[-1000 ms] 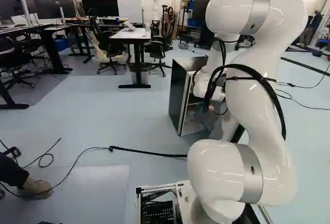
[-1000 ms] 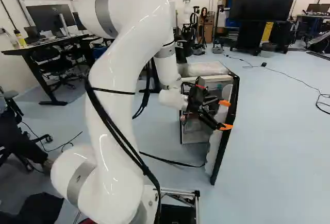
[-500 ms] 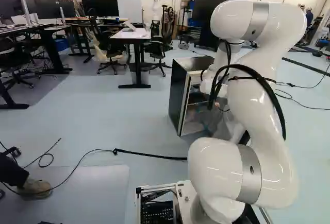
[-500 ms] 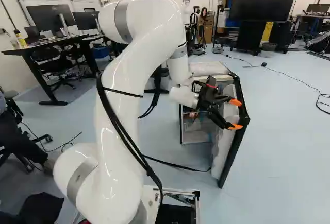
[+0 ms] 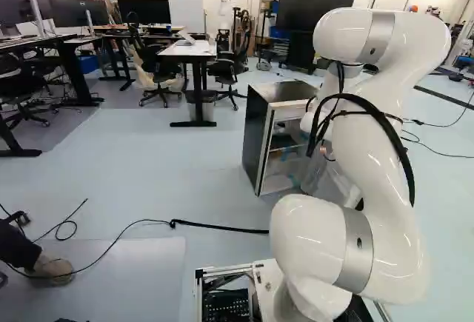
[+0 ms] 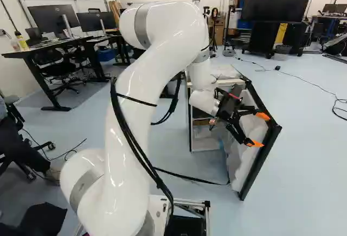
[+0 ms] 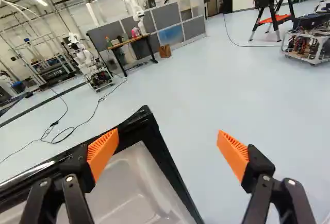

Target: Open the fridge door

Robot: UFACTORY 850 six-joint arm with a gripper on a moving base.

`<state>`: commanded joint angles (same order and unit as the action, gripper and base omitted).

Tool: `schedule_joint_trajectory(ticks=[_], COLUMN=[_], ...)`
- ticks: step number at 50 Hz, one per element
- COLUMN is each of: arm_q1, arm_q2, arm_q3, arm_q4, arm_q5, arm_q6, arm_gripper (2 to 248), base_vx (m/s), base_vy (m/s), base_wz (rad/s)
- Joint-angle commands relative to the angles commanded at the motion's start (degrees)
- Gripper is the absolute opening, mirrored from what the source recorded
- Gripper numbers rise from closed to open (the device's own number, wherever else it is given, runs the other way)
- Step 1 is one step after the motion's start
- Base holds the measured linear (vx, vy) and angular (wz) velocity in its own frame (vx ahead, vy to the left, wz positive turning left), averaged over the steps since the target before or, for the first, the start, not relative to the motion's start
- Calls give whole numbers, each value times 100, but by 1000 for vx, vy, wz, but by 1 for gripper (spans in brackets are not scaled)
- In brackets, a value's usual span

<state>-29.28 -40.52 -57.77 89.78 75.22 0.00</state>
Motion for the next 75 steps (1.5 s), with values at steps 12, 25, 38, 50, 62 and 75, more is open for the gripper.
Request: schedule_joint_trajectory(ticks=[12,25,38,50,62,75], arm_q1=[-294,-443,-350,-148,26,81], arm_q2=[-138,-246,-216,-42,27,-37], arm_q3=[-263,-471,-413,-81,51,-70], arm_q4=[0,0,0,0,0,0], arm_q5=[0,0,0,0,-30,-137], arm_q6=[0,0,0,0,0,0], arm_gripper=[247,247,247,247,247,247], base_vx=[0,0,0,0,0,0], base_vy=[0,0,0,0,0,0], base_wz=[0,0,0,0,0,0])
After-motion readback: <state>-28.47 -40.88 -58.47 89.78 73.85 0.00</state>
